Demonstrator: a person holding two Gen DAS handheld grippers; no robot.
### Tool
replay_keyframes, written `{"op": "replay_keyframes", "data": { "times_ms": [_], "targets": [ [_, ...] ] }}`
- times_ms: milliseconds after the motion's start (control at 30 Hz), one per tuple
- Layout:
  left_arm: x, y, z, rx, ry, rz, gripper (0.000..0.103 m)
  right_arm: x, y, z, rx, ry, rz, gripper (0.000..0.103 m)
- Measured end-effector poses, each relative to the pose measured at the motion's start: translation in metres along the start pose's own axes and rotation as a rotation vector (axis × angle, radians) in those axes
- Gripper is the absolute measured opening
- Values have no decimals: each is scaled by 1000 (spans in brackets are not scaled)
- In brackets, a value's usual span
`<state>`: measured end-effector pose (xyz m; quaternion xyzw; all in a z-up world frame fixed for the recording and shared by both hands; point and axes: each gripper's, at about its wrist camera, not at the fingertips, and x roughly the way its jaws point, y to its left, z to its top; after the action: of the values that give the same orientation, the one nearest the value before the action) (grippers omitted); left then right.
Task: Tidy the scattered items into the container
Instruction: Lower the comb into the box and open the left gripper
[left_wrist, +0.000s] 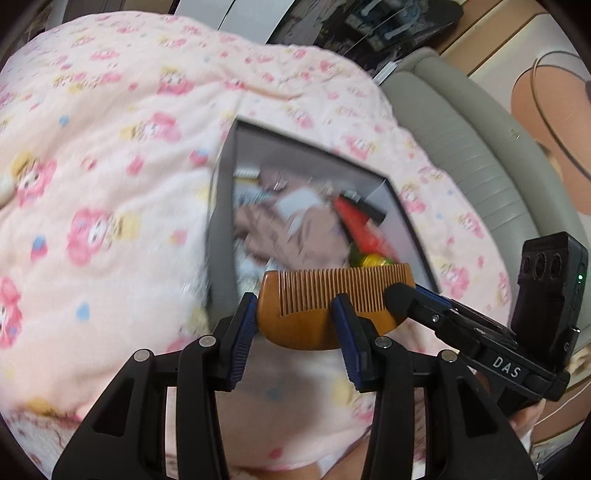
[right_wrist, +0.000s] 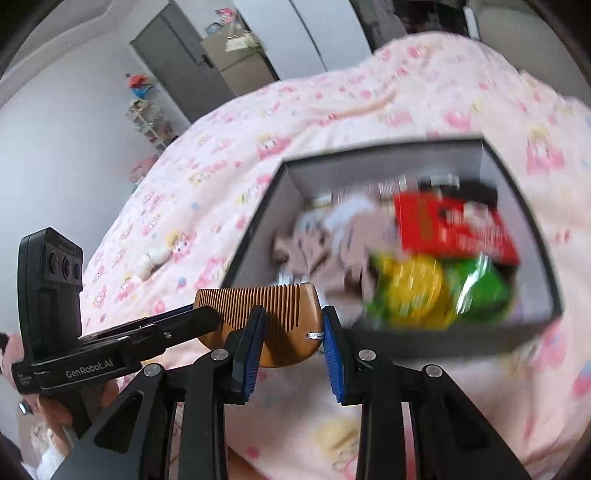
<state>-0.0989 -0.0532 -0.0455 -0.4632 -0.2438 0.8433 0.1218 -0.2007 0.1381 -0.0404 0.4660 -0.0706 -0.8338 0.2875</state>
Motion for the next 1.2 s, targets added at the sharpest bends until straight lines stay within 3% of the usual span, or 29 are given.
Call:
{"op": "replay_keyframes", "data": {
  "times_ms": [233,367,533,667,900,1200],
  "targets": [
    [33,-32,41,22,-35,24,42,-3,-18,47,-64,-58,-2,27],
    [52,-37,51,37,-15,41,42,5,-48,45,14,-50,32,27],
    [79,-36,55,34,32,39,42,14,-75,48,71,-27,13,27],
    [99,-39,58,56,61,73,42,27,-84,50,101,-8,-17,27],
    [122,-35,63,45,107,68,43,42,-87,50,108,14,-77,28],
    [142,-34,59,62,159,177,44,64,-89,44,104,80,-128,29]
  ]
}}
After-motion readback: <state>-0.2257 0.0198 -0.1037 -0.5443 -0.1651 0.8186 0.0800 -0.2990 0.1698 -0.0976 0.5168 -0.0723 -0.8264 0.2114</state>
